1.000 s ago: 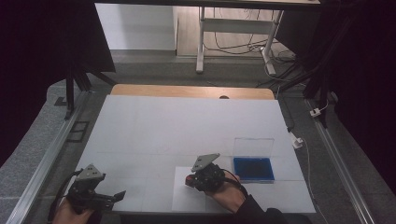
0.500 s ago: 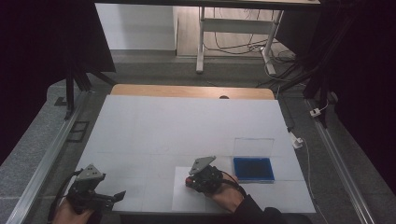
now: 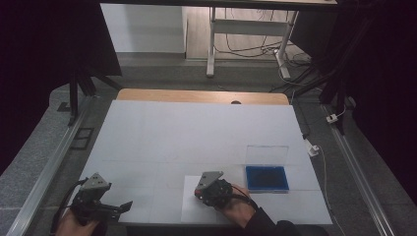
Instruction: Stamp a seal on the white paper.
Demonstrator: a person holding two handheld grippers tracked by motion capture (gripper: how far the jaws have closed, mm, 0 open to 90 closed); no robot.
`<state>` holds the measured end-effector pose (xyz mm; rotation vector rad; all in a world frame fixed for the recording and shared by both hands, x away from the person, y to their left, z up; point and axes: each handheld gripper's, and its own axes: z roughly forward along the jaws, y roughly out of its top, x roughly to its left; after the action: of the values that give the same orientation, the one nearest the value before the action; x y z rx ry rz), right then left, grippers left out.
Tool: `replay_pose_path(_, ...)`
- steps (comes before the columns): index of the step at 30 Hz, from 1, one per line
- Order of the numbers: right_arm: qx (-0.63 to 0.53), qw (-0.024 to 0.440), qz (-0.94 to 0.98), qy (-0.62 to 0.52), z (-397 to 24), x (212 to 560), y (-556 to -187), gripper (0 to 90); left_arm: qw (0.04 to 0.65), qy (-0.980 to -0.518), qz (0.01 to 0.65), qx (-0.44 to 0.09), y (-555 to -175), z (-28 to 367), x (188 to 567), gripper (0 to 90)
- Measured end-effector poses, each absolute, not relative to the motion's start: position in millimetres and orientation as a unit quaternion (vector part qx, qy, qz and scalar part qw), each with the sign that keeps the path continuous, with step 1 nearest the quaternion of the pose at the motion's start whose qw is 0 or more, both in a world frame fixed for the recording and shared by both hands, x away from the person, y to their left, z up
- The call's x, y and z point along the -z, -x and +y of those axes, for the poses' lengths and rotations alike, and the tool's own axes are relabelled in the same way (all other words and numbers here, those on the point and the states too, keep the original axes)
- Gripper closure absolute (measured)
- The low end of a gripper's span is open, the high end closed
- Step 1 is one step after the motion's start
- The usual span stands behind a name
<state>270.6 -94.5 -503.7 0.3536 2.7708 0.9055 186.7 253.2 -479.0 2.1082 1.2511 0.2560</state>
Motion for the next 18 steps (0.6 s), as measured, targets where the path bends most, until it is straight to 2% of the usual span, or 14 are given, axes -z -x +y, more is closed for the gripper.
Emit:
replay_pose_path(11,-0.345,0.025,0.922,-0.172,-107,508,-290,80.4,0.332,-0.806,0.48,-0.097,-187,254,479,1.5)
replay_pose_path(14,-0.342,0.03,0.924,-0.167,-106,508,-289,80.4,0.332,-0.806,0.48,-0.097,-187,254,479,1.5)
replay_pose_path(18,-0.331,0.062,0.931,-0.145,-102,507,-282,80.4,0.332,-0.806,0.48,-0.097,-187,253,479,1.5)
